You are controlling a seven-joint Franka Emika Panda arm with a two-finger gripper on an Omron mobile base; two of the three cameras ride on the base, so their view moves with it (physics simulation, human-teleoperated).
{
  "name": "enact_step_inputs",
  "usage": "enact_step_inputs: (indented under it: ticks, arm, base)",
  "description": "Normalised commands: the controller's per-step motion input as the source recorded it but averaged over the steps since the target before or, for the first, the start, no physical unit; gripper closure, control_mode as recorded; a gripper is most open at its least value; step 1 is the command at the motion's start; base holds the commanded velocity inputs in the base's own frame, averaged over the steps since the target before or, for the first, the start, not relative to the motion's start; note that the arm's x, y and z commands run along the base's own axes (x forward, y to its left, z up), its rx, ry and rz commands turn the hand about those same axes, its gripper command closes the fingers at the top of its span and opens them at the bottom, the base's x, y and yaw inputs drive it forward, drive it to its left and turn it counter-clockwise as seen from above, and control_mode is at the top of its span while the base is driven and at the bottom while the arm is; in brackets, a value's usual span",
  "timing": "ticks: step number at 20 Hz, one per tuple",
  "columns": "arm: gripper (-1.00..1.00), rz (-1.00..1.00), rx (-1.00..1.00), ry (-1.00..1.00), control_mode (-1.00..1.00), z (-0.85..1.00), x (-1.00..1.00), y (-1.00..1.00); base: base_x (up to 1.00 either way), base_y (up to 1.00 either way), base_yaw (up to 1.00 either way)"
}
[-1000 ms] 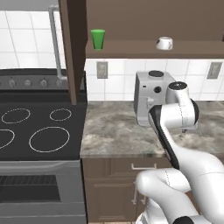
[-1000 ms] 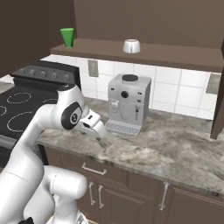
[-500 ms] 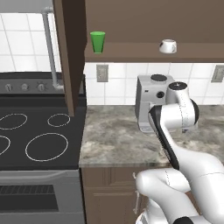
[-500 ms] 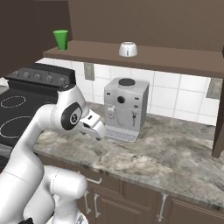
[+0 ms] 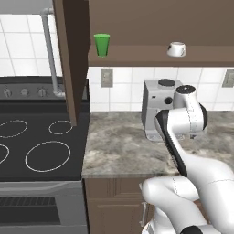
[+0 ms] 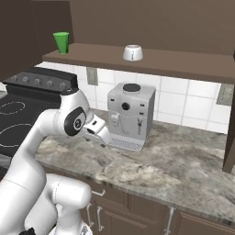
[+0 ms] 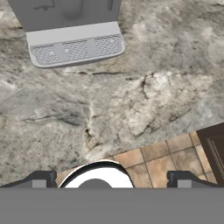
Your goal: There is a tray on the dining counter. Grab the cup, mug, and pitcher and place them on the tray. The pitcher may be placed next to the tray if it cannot fit the tray.
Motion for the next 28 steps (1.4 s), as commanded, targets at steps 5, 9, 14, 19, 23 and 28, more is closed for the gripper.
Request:
enact_step_inputs:
  ticks: [5, 9, 14, 19, 23, 28]
  arm:
    - [-1.0, 0.0, 0.0, 0.0, 1.0, 0.0, 0.0, 0.0]
    - [-1.0, 0.0, 0.0, 0.0, 1.0, 0.0, 0.0, 0.0]
    - [-1.0, 0.0, 0.0, 0.0, 1.0, 0.0, 0.0, 0.0]
    - [-1.0, 0.11, 0.0, -0.08, -1.0, 0.07, -0.15, -0.01]
    - [-1.0, 0.16, 0.0, -0.14, -1.0, 0.15, -0.21, -0.05]
    - [-1.0, 0.19, 0.0, -0.11, -1.0, 0.16, -0.15, 0.0]
  base:
    - [0.0, 0.0, 0.0]
    - [0.0, 0.0, 0.0]
    - [-0.01, 0.02, 0.04]
    - [-0.02, 0.0, 0.03]
    - [0.0, 0.0, 0.0]
    - [0.0, 0.0, 0.0]
